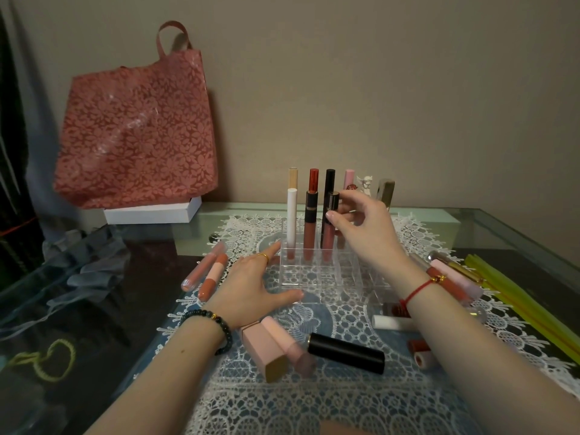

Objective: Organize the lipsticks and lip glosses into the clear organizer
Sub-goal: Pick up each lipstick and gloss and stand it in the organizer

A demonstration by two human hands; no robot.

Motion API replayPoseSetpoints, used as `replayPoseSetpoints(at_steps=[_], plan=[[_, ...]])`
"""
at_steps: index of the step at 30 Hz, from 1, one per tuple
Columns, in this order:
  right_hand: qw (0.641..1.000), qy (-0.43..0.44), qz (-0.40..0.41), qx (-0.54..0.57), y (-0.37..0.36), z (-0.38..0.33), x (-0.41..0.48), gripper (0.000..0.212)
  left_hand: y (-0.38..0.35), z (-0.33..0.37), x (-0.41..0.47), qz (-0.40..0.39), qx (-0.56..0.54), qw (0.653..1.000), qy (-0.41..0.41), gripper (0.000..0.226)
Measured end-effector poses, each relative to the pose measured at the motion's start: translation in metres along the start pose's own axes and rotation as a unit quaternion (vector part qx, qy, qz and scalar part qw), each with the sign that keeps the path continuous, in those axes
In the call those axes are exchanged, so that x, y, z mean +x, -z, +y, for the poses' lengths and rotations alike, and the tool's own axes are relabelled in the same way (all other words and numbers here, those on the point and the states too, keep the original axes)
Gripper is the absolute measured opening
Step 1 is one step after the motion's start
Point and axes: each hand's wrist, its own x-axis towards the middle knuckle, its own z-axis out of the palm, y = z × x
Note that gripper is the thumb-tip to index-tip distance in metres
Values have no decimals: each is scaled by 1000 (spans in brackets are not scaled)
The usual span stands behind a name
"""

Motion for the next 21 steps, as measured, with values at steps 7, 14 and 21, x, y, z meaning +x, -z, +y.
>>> replayPoseSetpoints(at_steps=[7,14,21], plan=[[1000,-1,-2,12,0,-1,-2,44,0,1,0,-5,-2,1000,-1,96],[1000,4,-10,19,0,0,-2,45,1,3,-1,-7,8,1000,7,95],[1000,10,-9,9,1,-1,-3,45,2,4,-2,-8,-24,1000,16,95]])
